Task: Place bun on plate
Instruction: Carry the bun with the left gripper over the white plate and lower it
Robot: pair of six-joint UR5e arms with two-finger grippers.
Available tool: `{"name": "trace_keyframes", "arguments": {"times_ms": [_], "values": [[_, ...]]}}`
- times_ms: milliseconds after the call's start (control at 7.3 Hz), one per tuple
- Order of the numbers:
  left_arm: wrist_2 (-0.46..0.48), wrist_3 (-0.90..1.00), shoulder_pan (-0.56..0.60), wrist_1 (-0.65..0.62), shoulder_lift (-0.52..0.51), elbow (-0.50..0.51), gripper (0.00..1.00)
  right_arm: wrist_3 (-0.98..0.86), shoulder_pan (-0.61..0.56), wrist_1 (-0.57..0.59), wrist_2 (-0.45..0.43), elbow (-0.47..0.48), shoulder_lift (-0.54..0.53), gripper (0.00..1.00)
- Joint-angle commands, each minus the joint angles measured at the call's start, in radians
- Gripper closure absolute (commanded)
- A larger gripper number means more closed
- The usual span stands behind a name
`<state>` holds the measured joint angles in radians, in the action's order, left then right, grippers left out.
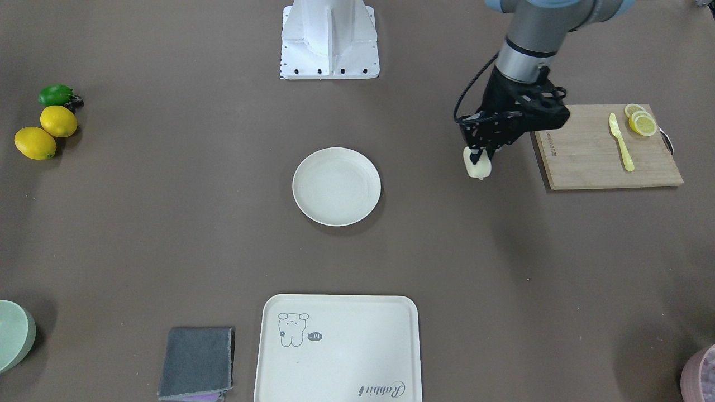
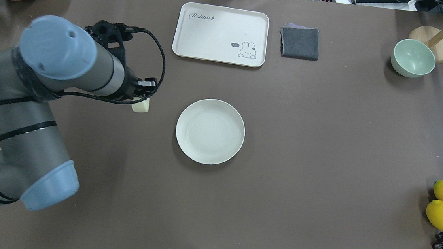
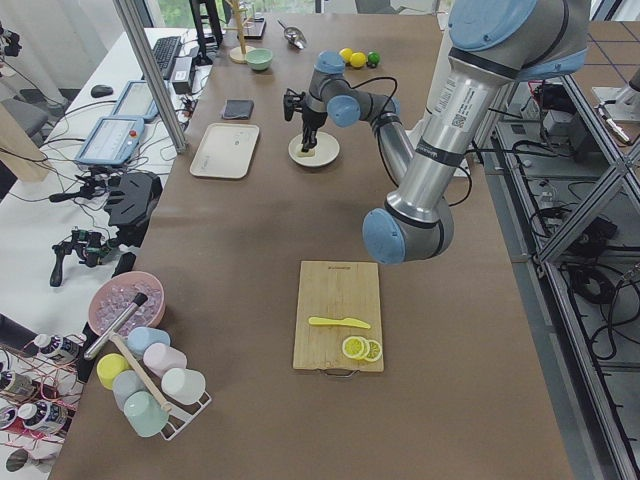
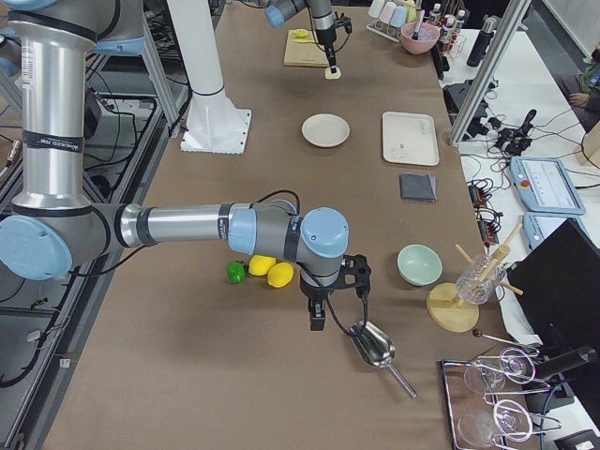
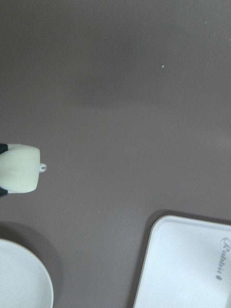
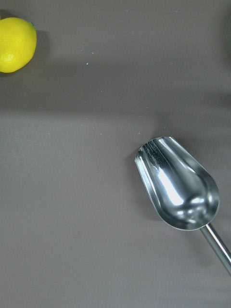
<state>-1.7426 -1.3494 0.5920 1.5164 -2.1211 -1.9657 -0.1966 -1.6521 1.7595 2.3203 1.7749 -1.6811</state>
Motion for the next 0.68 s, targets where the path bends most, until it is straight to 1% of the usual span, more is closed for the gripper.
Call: {"name": "trace_keyframes", "arguments": {"times_ms": [0,137,411,548], "values": [[0.093,-0.068,-0.108,0.002,-0.092,0.089,0.69,-0.006,-0.006,0.000,0.020,0.001,-0.015,0.00],[0.119,-0.071,-0.126,0.010,-0.143,0.161,0.69,-0.003,-0.006,0.000,0.024,0.000,-0.012,0.00],[0.138,-0.095,-0.143,0.149,-0.158,0.279,0.69,-0.003,-0.008,0.000,0.033,0.001,-0.022,0.00],[0.143,-0.100,-0.159,0.162,-0.160,0.313,0.69,-0.003,-0.009,0.000,0.034,0.001,-0.022,0.00]]}}
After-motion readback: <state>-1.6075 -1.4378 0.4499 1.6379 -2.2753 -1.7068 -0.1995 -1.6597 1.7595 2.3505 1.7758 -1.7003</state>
